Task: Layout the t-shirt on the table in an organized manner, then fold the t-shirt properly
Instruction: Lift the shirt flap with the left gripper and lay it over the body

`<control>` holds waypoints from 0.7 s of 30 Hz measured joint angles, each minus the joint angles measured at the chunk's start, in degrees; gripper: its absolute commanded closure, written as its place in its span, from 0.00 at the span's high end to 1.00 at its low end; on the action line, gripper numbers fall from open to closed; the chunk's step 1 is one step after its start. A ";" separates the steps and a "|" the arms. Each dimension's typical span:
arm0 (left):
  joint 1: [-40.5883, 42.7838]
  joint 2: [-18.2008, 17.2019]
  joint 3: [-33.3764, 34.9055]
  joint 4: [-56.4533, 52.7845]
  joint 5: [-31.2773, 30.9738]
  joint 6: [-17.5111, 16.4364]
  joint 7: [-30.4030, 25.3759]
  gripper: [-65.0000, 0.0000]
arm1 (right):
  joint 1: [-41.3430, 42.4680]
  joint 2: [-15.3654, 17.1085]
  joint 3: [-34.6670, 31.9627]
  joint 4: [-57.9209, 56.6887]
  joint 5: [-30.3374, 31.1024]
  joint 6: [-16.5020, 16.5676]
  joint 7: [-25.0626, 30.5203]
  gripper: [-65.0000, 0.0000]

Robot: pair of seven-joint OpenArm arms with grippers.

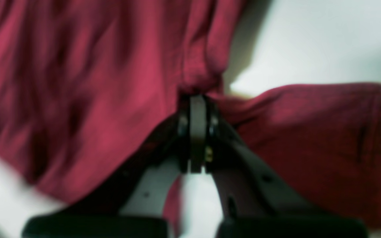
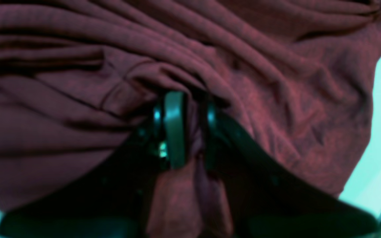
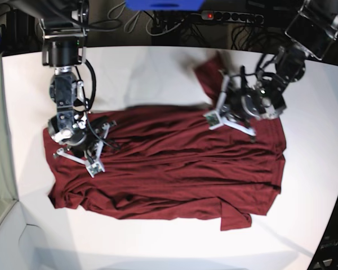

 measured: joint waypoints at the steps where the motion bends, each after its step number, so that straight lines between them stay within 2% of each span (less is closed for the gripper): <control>1: -0.04 0.02 -1.84 -0.77 1.86 -1.36 0.31 0.00 | 0.00 0.02 -0.02 0.00 0.26 0.02 0.04 0.12; 4: -0.13 0.37 -5.95 -1.40 6.95 -6.27 1.79 0.00 | 0.02 -0.13 -0.11 -0.04 0.76 0.09 0.50 0.12; 8: -0.94 0.68 -9.25 -1.73 10.01 -7.52 4.11 0.00 | 0.55 -0.28 -0.15 -0.17 1.07 0.70 0.44 0.12; 11: -0.68 0.20 -13.03 0.98 12.15 -7.56 7.65 0.00 | 1.16 -0.07 -0.15 -0.33 -0.26 0.68 -0.28 0.12; 15: -0.66 -0.31 -14.84 5.42 12.24 -7.39 7.32 0.00 | 0.85 0.17 0.07 -0.35 -0.22 0.66 -0.79 0.12; 21: 4.81 -0.17 -14.71 7.19 12.15 -7.54 7.58 0.00 | 0.24 0.11 0.07 -0.20 -0.20 0.55 -0.39 0.12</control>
